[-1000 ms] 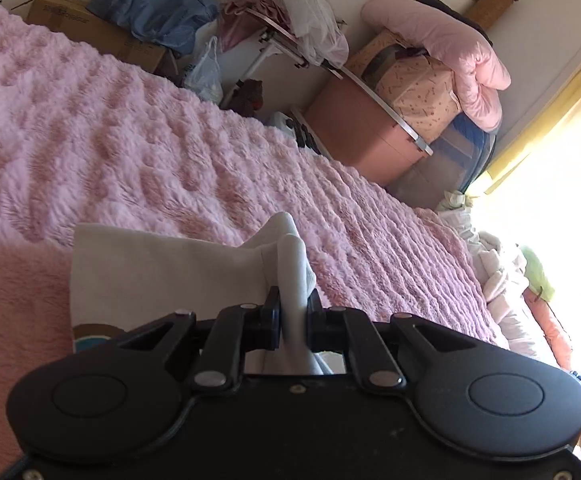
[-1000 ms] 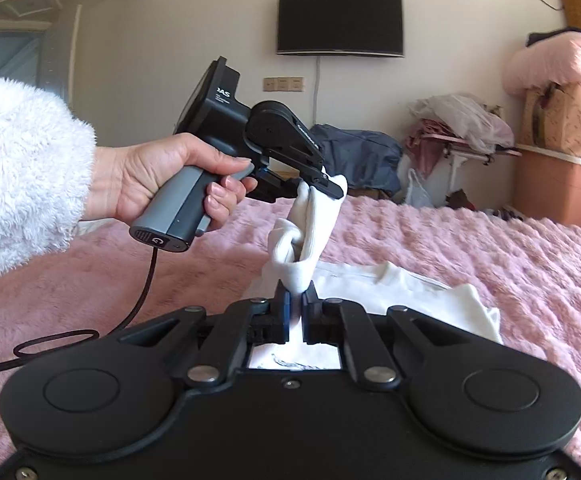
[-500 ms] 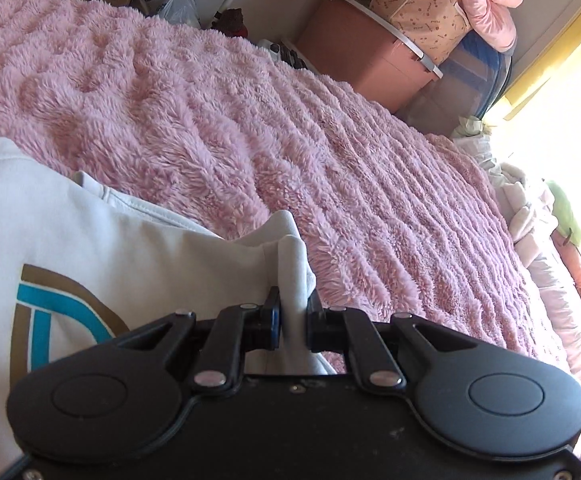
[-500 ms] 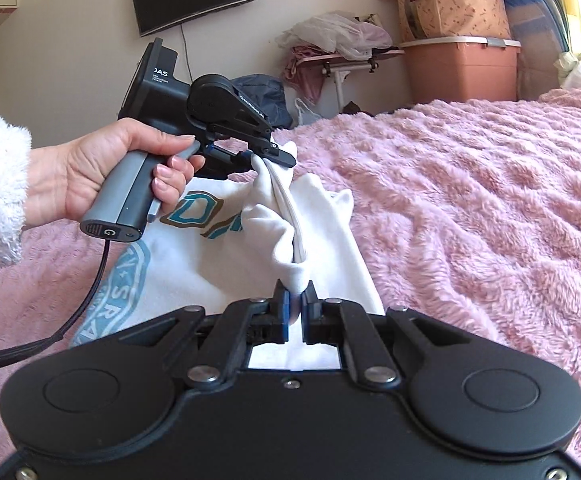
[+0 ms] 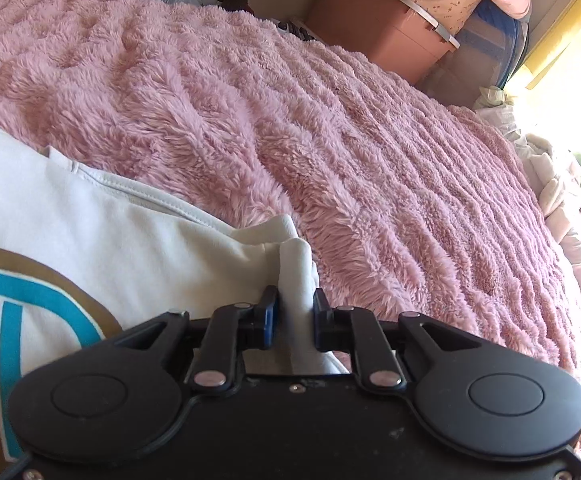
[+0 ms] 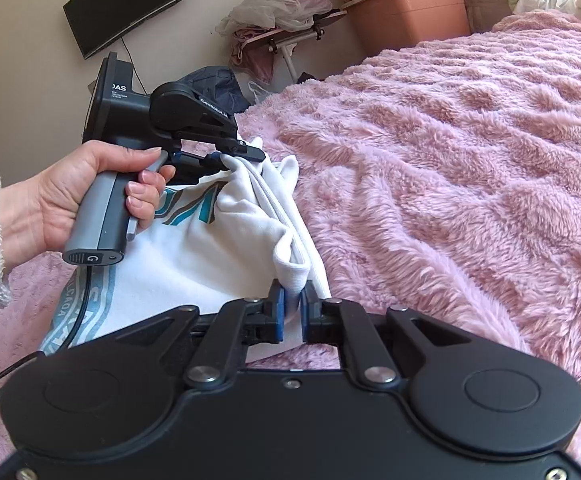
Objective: Fold small clothes
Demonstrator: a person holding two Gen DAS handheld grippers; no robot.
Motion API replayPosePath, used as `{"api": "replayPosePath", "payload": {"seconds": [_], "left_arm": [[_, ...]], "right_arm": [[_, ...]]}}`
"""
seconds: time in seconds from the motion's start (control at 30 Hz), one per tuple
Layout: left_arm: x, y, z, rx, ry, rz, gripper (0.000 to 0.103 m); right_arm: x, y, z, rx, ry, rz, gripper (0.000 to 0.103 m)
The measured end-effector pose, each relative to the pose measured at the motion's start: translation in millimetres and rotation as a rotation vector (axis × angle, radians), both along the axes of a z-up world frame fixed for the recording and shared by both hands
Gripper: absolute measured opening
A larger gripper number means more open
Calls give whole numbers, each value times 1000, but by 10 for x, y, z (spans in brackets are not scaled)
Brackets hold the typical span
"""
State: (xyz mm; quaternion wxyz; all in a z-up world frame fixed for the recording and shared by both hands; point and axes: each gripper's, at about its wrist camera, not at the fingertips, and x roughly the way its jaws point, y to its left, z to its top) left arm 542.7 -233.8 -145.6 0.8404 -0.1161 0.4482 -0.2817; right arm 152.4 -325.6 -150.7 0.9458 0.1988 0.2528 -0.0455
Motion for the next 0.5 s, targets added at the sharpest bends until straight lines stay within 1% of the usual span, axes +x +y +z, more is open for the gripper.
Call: {"api": "replayPosePath", "payload": {"seconds": [0.03,0.07,0.1,0.13,0.17,0.27,0.3,0.33,0.4,0.43,0.5], "left_arm": [[0,-16,-12,-5,0,2,25],[3,-31,-9,-23,8,0,37],[6,-40,22,-30,15,-1,38],[-3,-31,97,-33,16,-4,38],[-15,-3,196,-44,3,-27,38],[-174,242,614,-64,-96,-67,38],[-263,354,737,-70,-131,-87,38],[-421,524,889,-64,-183,-105,40],[-763,838,1066,-11,-262,-121,42],[-958,993,1104,19,-296,-123,42],[-1359,1277,1099,97,-340,-120,45]], "right_arm": [[1,8,-40,-1,8,-4,6],[9,16,-71,-7,18,-7,6],[29,19,-123,-13,32,-9,6],[36,25,-148,-17,37,-7,6],[41,30,-157,-26,39,-3,6],[41,25,-140,-47,44,18,9],[39,12,-126,-42,51,21,9],[33,-1,-105,-36,54,19,10],[-2,-27,-35,-14,47,7,19],[-19,-38,10,-10,44,-2,27],[-58,-19,119,-53,34,-22,27]]}}
